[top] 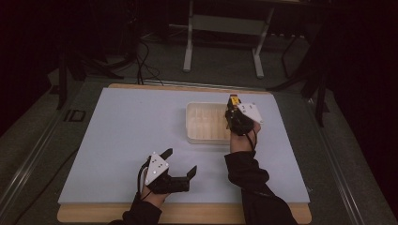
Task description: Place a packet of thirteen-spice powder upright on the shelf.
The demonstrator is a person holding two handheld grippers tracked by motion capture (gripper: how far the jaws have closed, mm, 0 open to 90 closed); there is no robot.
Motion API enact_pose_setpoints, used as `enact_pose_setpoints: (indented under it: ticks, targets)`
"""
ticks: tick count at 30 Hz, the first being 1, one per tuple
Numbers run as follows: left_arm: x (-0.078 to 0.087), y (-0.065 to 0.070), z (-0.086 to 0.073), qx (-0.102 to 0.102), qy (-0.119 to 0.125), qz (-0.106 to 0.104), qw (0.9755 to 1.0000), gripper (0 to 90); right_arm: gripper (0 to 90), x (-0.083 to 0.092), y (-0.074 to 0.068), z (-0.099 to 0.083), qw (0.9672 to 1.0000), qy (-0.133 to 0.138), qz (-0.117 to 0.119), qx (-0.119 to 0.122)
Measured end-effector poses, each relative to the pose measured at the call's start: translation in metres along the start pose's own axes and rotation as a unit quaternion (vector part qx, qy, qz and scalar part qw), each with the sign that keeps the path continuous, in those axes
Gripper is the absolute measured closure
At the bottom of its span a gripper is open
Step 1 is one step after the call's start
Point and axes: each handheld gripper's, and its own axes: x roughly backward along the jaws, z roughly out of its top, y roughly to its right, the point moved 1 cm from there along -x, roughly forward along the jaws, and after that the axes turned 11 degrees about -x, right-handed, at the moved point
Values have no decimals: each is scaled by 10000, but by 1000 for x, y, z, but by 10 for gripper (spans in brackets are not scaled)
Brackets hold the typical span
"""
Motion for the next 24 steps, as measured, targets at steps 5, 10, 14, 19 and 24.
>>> enact_pose_setpoints:
  ticks: [5, 10, 14, 19, 24]
  targets:
    - [1, 0, 0, 9, 21, -12, 10000, 6, 678, -4, -2, -5, 10000, -48, -52, 30]
    - [1, -1, 0, 25, 12, -12, 10000, 6, 677, -9, -1, -10, 9998, -116, -144, 68]
    - [1, 0, 0, 29, 15, -29, 10000, 6, 677, -11, 4, -14, 9996, -181, -201, -33]
    - [0, 1, -1, -34, -11, -13, 10000, 7, 677, -14, 1, -22, 9995, -180, -255, 6]
    - [0, 0, -2, 36, -18, -51, 10000, 7, 676, -21, 2, -33, 9990, -294, -342, -69]
